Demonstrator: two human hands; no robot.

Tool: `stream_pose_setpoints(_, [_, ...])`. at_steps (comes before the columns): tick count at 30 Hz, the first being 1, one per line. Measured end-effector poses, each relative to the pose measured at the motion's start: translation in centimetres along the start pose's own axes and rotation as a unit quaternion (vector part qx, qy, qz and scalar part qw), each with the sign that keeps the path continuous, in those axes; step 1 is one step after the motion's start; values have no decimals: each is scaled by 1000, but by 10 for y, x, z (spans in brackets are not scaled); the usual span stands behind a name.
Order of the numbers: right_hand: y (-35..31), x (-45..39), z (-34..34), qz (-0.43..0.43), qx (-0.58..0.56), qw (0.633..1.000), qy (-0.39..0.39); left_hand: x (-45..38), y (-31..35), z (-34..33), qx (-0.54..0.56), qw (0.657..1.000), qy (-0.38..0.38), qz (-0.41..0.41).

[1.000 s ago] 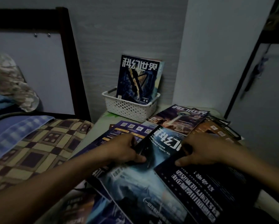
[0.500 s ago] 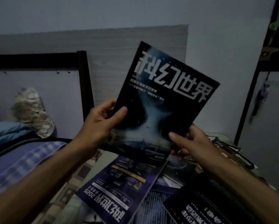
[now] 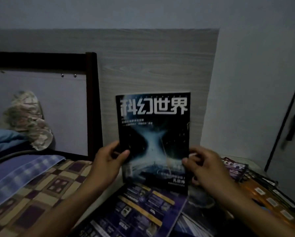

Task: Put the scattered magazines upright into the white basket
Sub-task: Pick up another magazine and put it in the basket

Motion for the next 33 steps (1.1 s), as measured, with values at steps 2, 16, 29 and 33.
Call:
stream_pose_setpoints(2, [-11, -28, 3, 32, -32, 998, 51, -35, 0, -3, 7, 999, 45, -29])
stream_pose_setpoints(16, [53, -140, -48, -36, 182, 968, 167, -136, -140, -80, -196, 979, -13, 55])
stream_pose_setpoints(29, [61, -145, -57, 4, 193, 968, 161, -129, -123, -81, -164, 979, -70, 99])
stream_pose_setpoints(33, [56, -136, -48, 49, 279, 948, 143, -78, -76, -58, -18, 983, -164, 78])
Point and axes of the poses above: each hand's wrist, its own x-axis away from the middle knuckle, its own z-axis out of the back of the hand, y = z × x, the point moved 1 cm from there along -x, towards the middle knuckle, and after that the axes turned 9 degrees about -z, right-handed, at the moved point
